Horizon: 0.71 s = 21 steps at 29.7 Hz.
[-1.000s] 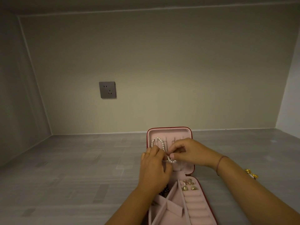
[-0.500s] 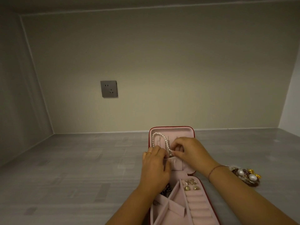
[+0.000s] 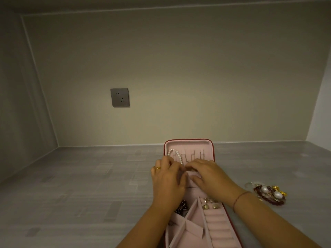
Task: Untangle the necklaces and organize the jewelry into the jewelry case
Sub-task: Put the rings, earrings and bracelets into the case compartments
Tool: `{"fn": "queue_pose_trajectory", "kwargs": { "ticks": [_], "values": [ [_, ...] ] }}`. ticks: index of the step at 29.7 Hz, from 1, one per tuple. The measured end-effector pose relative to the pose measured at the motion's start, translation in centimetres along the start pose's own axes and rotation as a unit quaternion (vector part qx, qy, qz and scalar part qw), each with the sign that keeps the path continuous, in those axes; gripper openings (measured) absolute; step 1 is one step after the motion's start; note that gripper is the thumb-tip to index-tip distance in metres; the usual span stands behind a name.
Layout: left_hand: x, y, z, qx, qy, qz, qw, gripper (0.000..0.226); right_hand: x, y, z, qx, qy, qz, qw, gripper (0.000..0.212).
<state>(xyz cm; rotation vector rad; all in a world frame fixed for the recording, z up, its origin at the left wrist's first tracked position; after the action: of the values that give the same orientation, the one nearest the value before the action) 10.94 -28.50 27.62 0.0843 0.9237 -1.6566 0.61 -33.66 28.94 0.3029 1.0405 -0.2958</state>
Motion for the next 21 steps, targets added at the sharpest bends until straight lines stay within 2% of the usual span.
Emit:
{"fn": "queue_pose_trajectory", "kwargs": {
  "ticks": [3,5,6,8,9,11,15,17,19,21],
  "values": [
    [-0.8,0.5,0.1,-0.053,-0.032,-0.032,0.998,0.035,0.0,-0.2,-0.5,0.021,-0.04,0.007,0.999,0.022],
    [-1.2,1.8,0.5,-0.121,-0.035,-0.114,0.986,0.047,0.0,0.2,-0.2,0.025,-0.041,-0.013,0.999,0.018],
    [-1.0,2.6,0.7,-0.168,-0.009,-0.185,0.968,0.048,0.2,0.5,0.1,0.022,-0.031,-0.04,0.998,0.019],
    [0.6,4.1,0.8,-0.275,0.074,-0.331,0.9,0.043,0.8,1.0,0.3,0.027,-0.015,-0.082,0.996,0.023],
    [1.6,4.5,0.5,-0.322,0.117,-0.377,0.861,0.038,1.0,1.0,0.3,0.034,-0.021,-0.085,0.996,0.023],
    [3.0,5.2,0.0,-0.362,0.179,-0.408,0.819,0.032,0.9,1.1,-0.2,0.021,-0.076,-0.063,0.995,0.018],
    [4.2,5.8,-0.4,-0.355,0.232,-0.401,0.812,0.047,0.1,0.6,-2.2,0.014,-0.136,0.032,0.99,0.03],
    [4.4,6.1,-0.5,-0.363,0.228,-0.384,0.818,0.046,-0.8,0.6,-3.4,0.017,-0.151,0.058,0.987,0.025],
    [4.3,6.4,-0.6,-0.371,0.214,-0.367,0.826,0.039,-1.5,-1.0,-4.8,0.044,-0.14,0.059,0.987,0.019],
    [4.3,6.3,-0.5,-0.364,0.206,-0.36,0.834,0.035,-2.7,-4.3,-7.0,0.107,-0.132,0.03,0.985,0.016]
  ]
}}
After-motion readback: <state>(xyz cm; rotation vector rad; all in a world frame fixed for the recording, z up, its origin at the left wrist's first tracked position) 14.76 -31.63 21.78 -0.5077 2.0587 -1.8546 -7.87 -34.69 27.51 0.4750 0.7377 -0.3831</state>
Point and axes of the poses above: each hand's wrist, its own z-axis towards the middle knuckle, its own x-axis out of the palm, y = z × x, the point moved 8 cm from there along z, towards the middle knuckle, and after that the axes turned 13 degrees about -x, right-handed, at the moved point
